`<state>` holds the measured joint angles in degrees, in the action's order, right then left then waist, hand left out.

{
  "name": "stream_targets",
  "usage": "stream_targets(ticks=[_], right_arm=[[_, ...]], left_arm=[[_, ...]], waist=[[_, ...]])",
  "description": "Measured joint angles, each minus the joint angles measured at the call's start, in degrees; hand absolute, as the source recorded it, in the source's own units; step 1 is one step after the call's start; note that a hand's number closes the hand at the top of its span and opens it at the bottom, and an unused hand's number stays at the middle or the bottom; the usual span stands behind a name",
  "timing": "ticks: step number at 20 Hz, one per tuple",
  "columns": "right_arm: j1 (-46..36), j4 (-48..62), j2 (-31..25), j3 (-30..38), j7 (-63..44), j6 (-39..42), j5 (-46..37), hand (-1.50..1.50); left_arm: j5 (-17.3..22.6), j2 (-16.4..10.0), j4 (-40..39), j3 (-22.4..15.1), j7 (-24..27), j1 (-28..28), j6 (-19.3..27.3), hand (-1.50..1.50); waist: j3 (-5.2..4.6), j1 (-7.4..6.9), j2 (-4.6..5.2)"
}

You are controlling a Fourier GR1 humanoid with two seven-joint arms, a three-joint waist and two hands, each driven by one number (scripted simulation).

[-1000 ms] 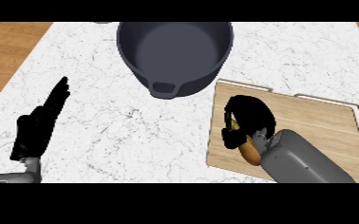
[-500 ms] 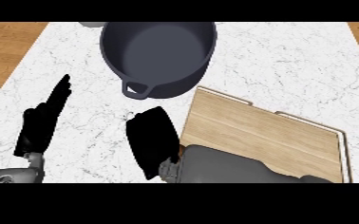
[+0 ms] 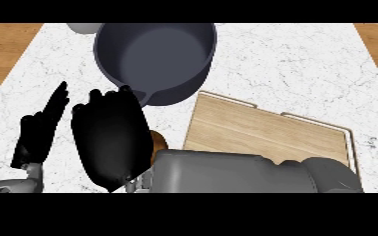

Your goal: Pick the pear from the tray and place it in the pot

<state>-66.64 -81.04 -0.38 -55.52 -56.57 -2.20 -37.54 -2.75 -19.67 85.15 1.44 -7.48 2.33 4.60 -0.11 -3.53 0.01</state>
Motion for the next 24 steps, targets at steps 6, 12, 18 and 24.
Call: stream_targets(ticks=[6, 12, 18, 24], right_arm=[[-4.47, 5.4, 0.23, 3.35, 1.64, -9.99, 2.22, 1.5], [-9.09, 14.62, 0.32, 8.56, 8.05, -16.21, 5.89, 1.5], [-12.68, 27.71, 0.36, 13.03, 18.76, -20.79, 10.59, 1.5], [-16.7, 41.69, 0.37, 17.63, 30.06, -21.63, 14.05, 1.5]], left_arm=[[-0.87, 0.87, 0.41, -0.07, 0.54, -0.8, 0.78, 0.0], [-0.54, 0.37, 1.8, 0.8, -0.61, -1.02, 0.0, 0.0], [-0.76, 0.75, 1.96, 1.18, 0.96, -2.28, -0.32, 0.0], [-1.18, 1.08, 2.83, 0.72, 0.03, -1.34, -0.61, 0.0]], waist=[[0.02, 0.68, 0.17], [0.03, 1.08, 0.28], [0.01, 0.63, 0.57], [-0.02, -0.23, 1.04]])
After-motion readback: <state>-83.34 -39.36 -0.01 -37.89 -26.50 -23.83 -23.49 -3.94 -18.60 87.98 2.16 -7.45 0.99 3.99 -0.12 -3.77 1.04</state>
